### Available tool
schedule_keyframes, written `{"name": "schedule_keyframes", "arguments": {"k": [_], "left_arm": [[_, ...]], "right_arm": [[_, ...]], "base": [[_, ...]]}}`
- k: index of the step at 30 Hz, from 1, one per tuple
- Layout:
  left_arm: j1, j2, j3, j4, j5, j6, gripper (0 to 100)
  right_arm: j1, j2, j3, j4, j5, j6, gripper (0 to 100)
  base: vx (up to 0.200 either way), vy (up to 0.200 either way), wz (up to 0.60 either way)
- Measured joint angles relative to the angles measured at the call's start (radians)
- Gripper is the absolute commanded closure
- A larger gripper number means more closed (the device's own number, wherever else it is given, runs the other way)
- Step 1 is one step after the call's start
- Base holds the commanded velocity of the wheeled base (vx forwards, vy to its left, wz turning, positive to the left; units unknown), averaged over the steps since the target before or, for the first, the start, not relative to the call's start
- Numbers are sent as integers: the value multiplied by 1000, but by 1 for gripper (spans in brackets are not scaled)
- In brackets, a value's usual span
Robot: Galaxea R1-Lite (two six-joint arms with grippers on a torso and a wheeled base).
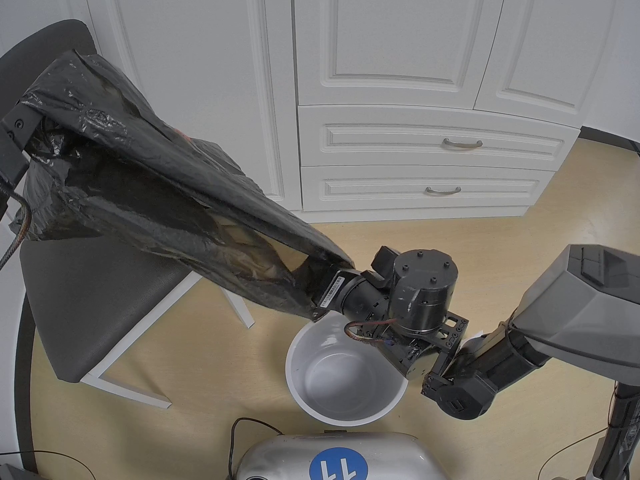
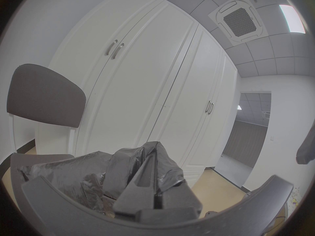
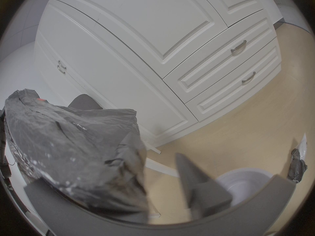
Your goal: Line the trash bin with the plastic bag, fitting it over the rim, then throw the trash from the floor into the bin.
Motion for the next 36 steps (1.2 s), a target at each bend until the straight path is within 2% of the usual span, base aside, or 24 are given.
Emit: {"name": "schedule_keyframes", "arguments": {"k": [5,11,15,20,25,30,36], "left_arm": [[-4,5,3,1,0,-1,100],[-52,10,16,1,-3,-1,100],[-104,28,24,0,-6,-18,100],[-192,96,16,-5,-15,-59,100],[-258,240,-5,-24,-50,-126,100],[-285,393,-19,-103,-87,-251,100],[-279,546,-26,-147,-121,-329,100]], "right_arm": [[-13,-54,4,7,1,-7,100],[-59,-212,27,46,17,-52,100],[-87,-364,51,129,31,-90,100],[-110,-567,77,296,42,-147,100],[-124,-755,107,544,47,-240,100],[-147,-889,146,736,82,-348,100],[-212,-965,229,801,149,-502,100]], "base": [[0,0,0],[0,0,0],[0,0,0],[0,0,0],[0,0,0],[0,0,0],[0,0,0]]}}
